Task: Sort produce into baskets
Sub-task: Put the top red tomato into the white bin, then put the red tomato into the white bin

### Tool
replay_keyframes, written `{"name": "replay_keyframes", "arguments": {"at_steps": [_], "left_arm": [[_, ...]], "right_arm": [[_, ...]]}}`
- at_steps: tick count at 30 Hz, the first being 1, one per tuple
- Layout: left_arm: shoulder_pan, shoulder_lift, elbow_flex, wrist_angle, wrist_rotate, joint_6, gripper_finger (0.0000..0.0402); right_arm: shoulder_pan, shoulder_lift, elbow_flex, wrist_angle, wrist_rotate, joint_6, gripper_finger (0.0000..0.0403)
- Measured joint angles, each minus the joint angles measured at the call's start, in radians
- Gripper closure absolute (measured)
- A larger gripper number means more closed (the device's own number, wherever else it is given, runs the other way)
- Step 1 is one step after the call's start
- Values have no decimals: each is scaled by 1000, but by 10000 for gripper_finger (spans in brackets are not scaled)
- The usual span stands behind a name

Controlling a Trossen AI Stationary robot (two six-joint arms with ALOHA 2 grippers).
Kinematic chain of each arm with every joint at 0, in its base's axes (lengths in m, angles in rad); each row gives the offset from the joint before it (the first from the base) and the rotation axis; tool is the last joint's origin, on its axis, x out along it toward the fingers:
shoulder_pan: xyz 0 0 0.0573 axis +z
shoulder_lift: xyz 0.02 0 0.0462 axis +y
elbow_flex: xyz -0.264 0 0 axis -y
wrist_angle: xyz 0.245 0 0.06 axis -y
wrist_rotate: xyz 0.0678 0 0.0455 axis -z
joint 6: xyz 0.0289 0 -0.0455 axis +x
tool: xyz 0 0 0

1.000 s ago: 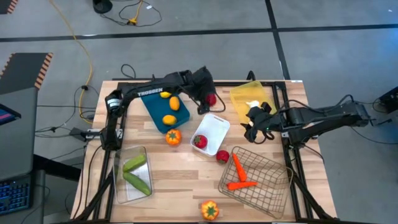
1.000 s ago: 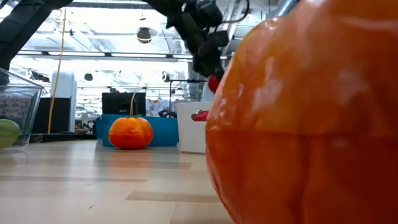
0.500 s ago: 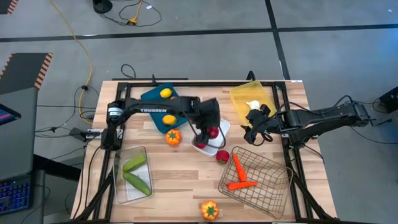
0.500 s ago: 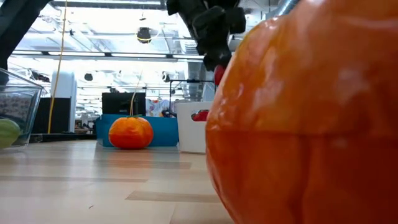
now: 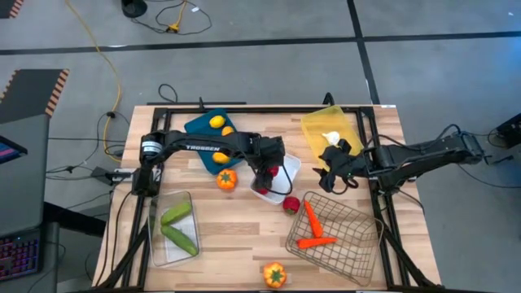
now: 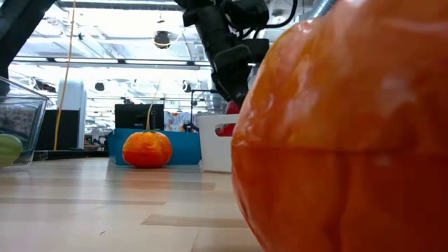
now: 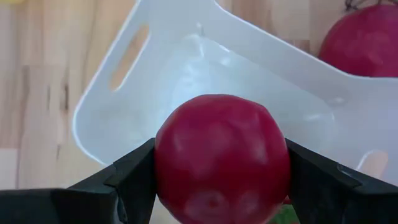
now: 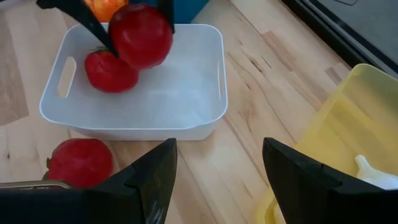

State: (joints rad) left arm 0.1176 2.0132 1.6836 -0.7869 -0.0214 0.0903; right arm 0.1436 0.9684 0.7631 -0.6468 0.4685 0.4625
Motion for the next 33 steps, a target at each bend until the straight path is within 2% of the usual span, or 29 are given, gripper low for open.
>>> {"name": "replay_keyframes", "arguments": {"at_steps": [7, 16, 20, 33], "left_arm": [[0, 0, 1, 1, 6, 19, 122], [0, 0, 1, 0, 16, 62, 43], [-1, 0, 1, 0, 16, 74, 23], [-49, -1, 60, 44, 14, 70, 15]], "right_arm": [[0, 0, 0, 0, 0, 0, 138], [0, 0, 0, 0, 0, 0, 138], [0, 0, 0, 0, 0, 0, 138], [0, 0, 0, -3, 1, 0, 138]]}}
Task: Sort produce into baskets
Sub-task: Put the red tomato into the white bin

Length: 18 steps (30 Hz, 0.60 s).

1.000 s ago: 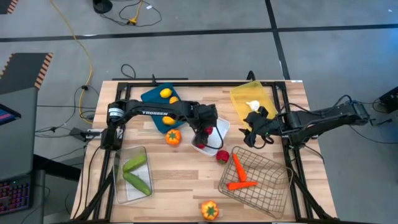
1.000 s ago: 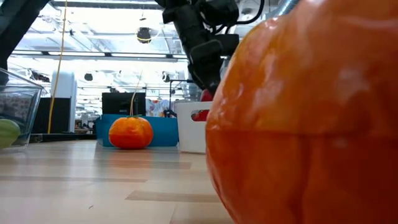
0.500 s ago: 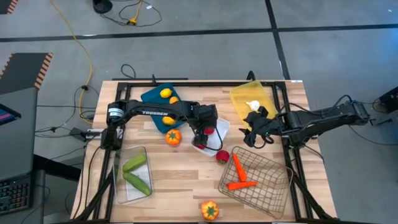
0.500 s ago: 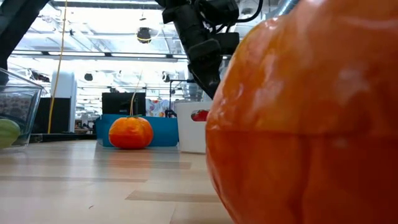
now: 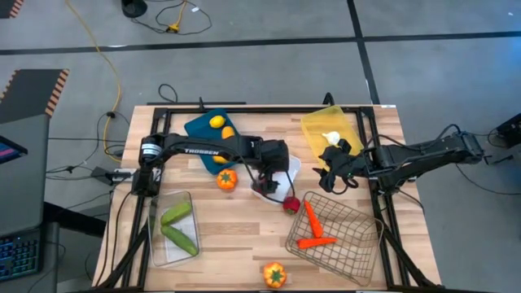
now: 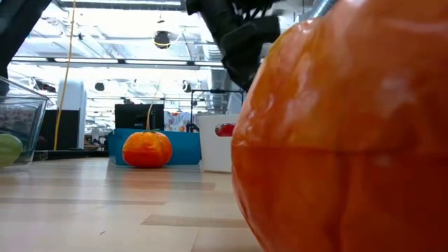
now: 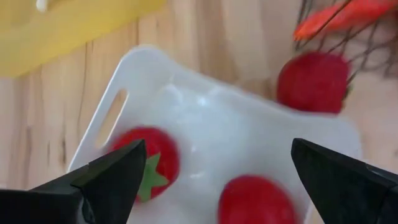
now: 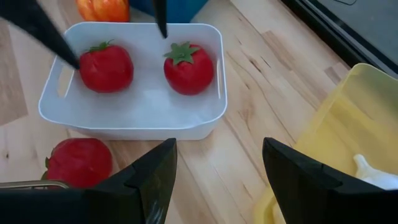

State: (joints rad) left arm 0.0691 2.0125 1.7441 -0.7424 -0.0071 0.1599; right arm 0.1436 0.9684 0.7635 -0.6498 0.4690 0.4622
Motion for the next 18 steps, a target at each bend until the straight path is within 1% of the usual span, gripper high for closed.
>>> {"name": "replay_keyframes", "arguments": {"at_steps": [4, 9, 13, 16, 18], "left_arm": [[-24, 0, 3, 39, 1, -65, 15], [-52, 0, 3, 67, -1, -110, 15], [-78, 1, -2, 102, 5, -68, 15], [-98, 1, -31, 175, 44, -18, 15], [-113, 3, -34, 179, 52, 32, 15]], "right_arm": [[6, -6, 0, -4, 6, -2, 138], [41, -86, 0, -4, 29, -43, 138], [44, -171, 1, -7, 76, -64, 138], [42, -220, 2, -13, 79, -79, 138], [42, -240, 2, -32, 79, -79, 138]]}}
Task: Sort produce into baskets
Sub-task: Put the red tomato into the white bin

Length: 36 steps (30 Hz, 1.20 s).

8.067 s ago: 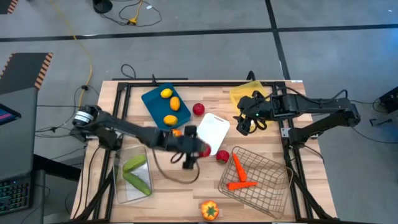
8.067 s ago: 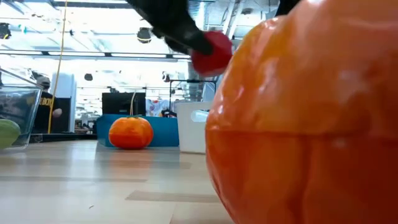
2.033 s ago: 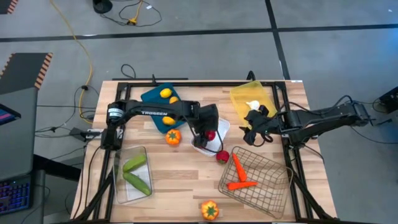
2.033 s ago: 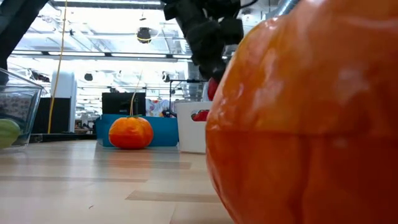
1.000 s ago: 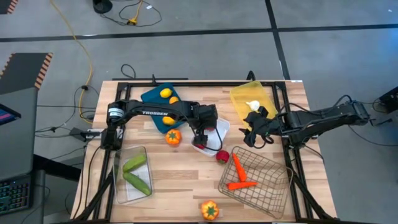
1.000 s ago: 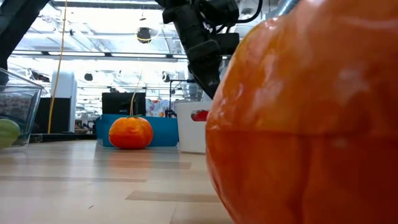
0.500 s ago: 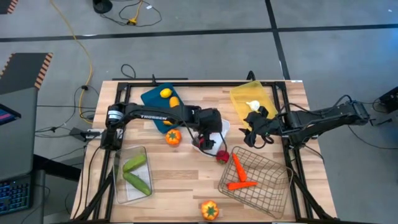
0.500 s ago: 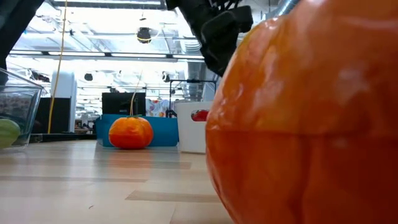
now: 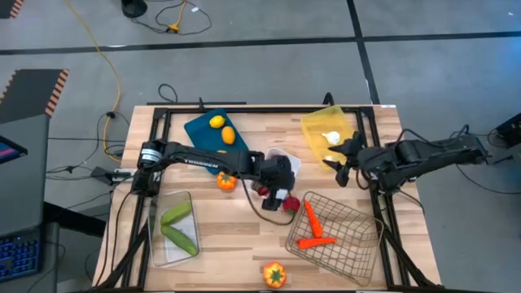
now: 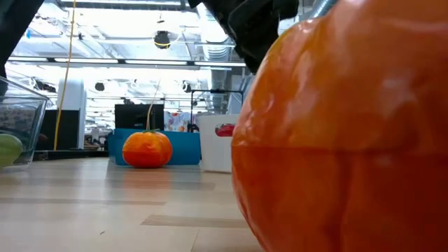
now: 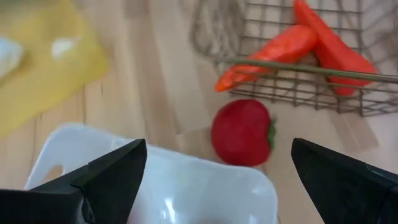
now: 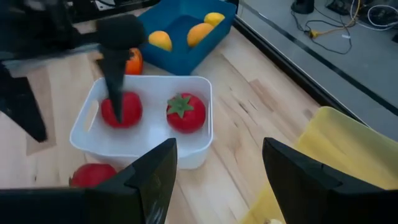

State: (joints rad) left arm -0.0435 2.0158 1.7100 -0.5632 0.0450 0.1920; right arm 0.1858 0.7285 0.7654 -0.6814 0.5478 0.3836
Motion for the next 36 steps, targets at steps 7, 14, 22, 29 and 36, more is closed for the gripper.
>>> {"name": "replay_keyframes", "arguments": {"at_steps": [7, 14, 22, 29, 36], "left_arm": [[-27, 51, 1, 55, 9, 104, 15], [-41, 128, 0, 119, -6, 164, 15], [-40, 174, 1, 145, 32, 167, 15], [-43, 216, -2, 152, 20, 176, 15], [-42, 212, 1, 178, 10, 203, 22]], "right_arm": [[0, -8, 0, -41, 0, 0, 138], [0, 15, 0, -40, -6, 1, 138], [-6, 45, 0, -40, -21, 1, 138], [-10, 79, -2, -35, -23, 1, 138], [-12, 105, -2, -34, -23, 1, 138]]}}
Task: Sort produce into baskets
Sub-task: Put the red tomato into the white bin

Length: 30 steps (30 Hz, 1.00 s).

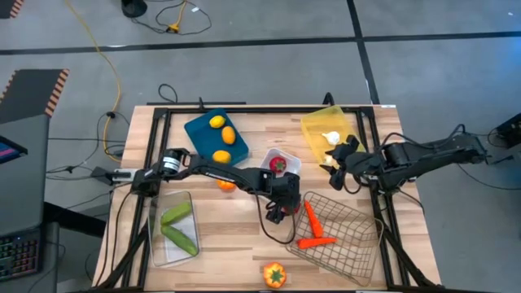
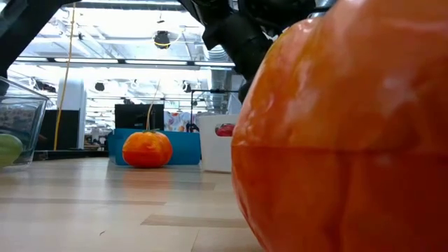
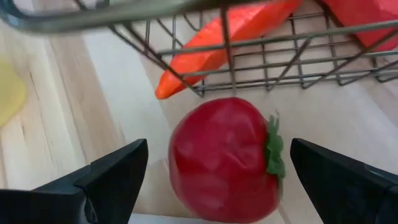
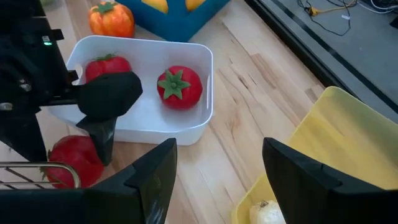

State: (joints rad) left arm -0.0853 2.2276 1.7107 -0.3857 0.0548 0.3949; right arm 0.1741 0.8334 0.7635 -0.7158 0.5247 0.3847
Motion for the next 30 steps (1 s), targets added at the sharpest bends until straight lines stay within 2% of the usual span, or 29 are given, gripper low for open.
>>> {"name": "replay_keyframes", "arguments": {"at_steps": [7, 12, 16, 24, 30], "left_arm": [[0, 0, 0, -8, 8, 12, 88], [0, 11, 1, -6, 20, 12, 150], [0, 12, 2, -2, 16, 5, 184], [0, 9, 19, -27, 16, -13, 200], [0, 9, 64, -82, 16, -22, 202]], "right_arm": [[0, -2, 0, -1, 0, -1, 138], [0, -68, -2, 1, -2, -34, 138], [0, -139, -69, 95, -3, -50, 138], [-23, -334, -303, 317, -68, -54, 138], [-56, -474, -421, 372, -138, -57, 138]]}}
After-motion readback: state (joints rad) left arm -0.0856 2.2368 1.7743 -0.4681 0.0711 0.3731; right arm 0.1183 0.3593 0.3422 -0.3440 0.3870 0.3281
